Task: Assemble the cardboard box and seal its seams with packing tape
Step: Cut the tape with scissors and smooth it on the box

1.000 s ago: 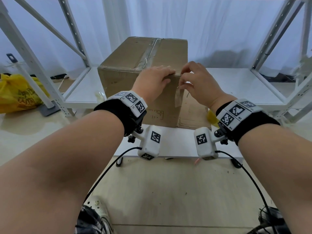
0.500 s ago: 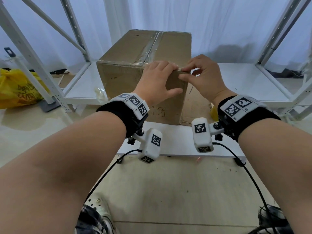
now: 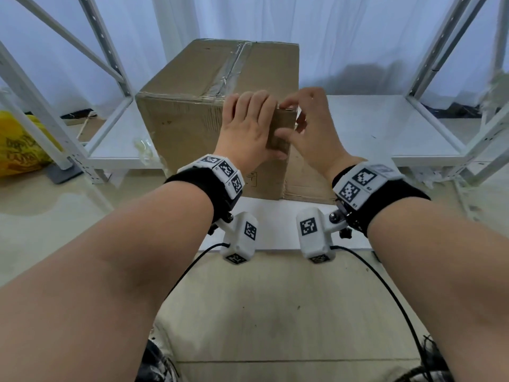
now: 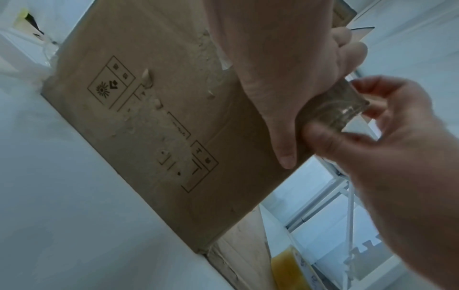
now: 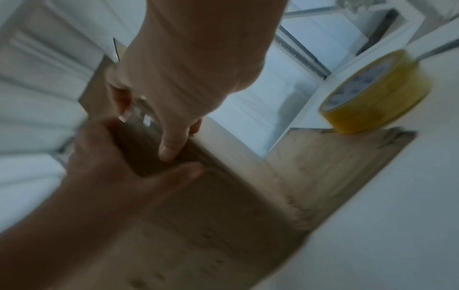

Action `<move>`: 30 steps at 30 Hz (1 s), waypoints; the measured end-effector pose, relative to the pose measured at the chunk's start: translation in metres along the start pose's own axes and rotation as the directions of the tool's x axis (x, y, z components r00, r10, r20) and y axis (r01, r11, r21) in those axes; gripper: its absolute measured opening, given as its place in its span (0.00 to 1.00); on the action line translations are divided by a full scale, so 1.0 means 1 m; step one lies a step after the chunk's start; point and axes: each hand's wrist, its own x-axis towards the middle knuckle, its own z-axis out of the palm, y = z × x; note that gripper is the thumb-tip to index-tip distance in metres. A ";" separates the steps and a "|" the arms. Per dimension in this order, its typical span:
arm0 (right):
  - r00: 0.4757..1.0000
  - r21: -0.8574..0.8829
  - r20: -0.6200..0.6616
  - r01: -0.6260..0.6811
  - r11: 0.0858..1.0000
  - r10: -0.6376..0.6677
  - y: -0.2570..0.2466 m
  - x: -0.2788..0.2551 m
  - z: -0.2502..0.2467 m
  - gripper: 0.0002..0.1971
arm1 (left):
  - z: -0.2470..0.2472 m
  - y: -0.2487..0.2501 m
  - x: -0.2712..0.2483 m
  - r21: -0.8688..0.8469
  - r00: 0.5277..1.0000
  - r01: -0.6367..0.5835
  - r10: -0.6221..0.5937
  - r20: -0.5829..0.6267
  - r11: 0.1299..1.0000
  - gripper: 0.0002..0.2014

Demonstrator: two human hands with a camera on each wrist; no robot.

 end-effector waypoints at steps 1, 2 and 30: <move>0.998 -0.064 0.054 0.029 0.998 -0.025 0.003 -0.005 0.002 0.27 | -0.002 -0.002 -0.001 -0.010 1.000 -0.014 0.014 0.006 1.000 0.48; 0.993 -0.145 0.110 0.064 0.987 -0.048 0.006 -0.010 0.003 0.33 | -0.005 -0.006 -0.002 -0.019 0.999 -0.037 0.037 0.010 0.999 0.47; 0.987 0.212 -0.103 -0.098 0.972 0.122 0.002 0.005 0.003 0.14 | -0.050 -0.041 -0.010 0.107 0.967 0.190 -0.205 0.154 0.976 0.26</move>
